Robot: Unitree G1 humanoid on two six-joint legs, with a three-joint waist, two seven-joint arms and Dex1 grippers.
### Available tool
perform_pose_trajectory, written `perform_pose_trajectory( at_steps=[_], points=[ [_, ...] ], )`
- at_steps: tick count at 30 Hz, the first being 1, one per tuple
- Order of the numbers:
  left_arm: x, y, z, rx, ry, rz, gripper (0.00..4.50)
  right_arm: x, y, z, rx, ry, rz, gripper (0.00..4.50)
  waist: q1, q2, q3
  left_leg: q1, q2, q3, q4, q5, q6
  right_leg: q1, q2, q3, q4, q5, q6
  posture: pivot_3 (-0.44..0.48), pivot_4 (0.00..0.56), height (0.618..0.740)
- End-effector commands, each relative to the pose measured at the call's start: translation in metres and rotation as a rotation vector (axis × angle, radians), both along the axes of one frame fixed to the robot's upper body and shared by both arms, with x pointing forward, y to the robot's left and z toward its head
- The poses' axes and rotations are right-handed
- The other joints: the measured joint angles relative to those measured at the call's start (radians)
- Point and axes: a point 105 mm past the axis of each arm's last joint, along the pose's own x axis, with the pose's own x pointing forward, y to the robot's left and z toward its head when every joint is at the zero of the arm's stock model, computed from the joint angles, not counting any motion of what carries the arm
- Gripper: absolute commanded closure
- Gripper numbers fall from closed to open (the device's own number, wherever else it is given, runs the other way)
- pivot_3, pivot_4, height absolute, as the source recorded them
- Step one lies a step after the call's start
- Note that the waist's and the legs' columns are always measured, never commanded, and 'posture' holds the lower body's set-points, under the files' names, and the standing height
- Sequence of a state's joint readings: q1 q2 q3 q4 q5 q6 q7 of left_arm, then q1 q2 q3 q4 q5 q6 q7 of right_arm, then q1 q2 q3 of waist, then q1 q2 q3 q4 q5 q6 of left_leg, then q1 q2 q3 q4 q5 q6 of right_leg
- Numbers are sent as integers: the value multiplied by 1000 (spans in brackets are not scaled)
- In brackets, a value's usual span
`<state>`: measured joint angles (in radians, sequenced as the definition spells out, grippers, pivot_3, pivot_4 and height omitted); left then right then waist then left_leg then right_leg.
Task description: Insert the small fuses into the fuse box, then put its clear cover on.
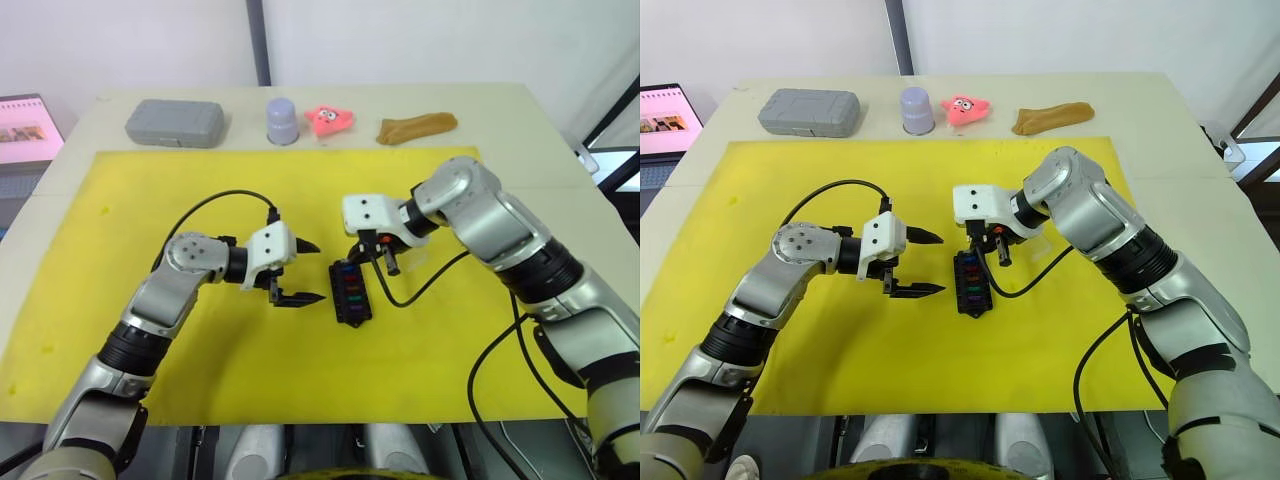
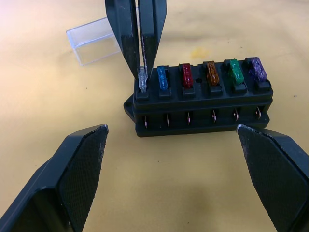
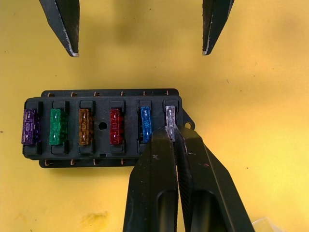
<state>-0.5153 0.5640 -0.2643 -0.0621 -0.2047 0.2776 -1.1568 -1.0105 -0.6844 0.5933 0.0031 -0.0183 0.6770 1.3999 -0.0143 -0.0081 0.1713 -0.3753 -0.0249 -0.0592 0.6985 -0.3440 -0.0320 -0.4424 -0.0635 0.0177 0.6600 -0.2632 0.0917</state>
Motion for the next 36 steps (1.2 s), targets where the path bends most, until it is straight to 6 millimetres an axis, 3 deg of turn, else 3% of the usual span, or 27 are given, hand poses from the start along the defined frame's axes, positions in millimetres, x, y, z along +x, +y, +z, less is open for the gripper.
perform_pose_trajectory(
  at_steps=[1,5,14,21,25,36],
  points=[
    [-4,-3,6,-1,-33,-24,39,-3,5,4,12,-19,28,4500,0,0,0,0,0,0,0,0,0,0,0,0,0,0,0,0,150,740],
    [-4,-3,7,1,-32,-26,0,-3,6,6,20,-24,25,3091,0,0,0,0,0,0,0,0,0,0,0,0,0,0,0,0,150,740],
    [-4,-3,6,4,-32,-29,0,-2,7,21,67,-41,7,3091,0,0,0,0,0,0,0,0,0,0,0,0,0,0,0,0,150,740],
    [-2,-2,7,6,-34,-24,0,-13,5,44,154,8,15,3091,0,0,0,0,0,0,0,0,0,0,0,0,0,0,0,0,150,740],
    [-1,-1,7,5,-38,-21,0,-19,5,49,273,-26,50,4409,2,0,0,0,0,0,0,0,0,0,0,0,0,0,0,0,150,740],
    [0,-2,8,6,-41,-24,0,-15,-3,18,370,-43,-3,4463,1,0,0,0,0,0,0,0,0,0,0,0,1,0,0,0,150,740]
  ],
)
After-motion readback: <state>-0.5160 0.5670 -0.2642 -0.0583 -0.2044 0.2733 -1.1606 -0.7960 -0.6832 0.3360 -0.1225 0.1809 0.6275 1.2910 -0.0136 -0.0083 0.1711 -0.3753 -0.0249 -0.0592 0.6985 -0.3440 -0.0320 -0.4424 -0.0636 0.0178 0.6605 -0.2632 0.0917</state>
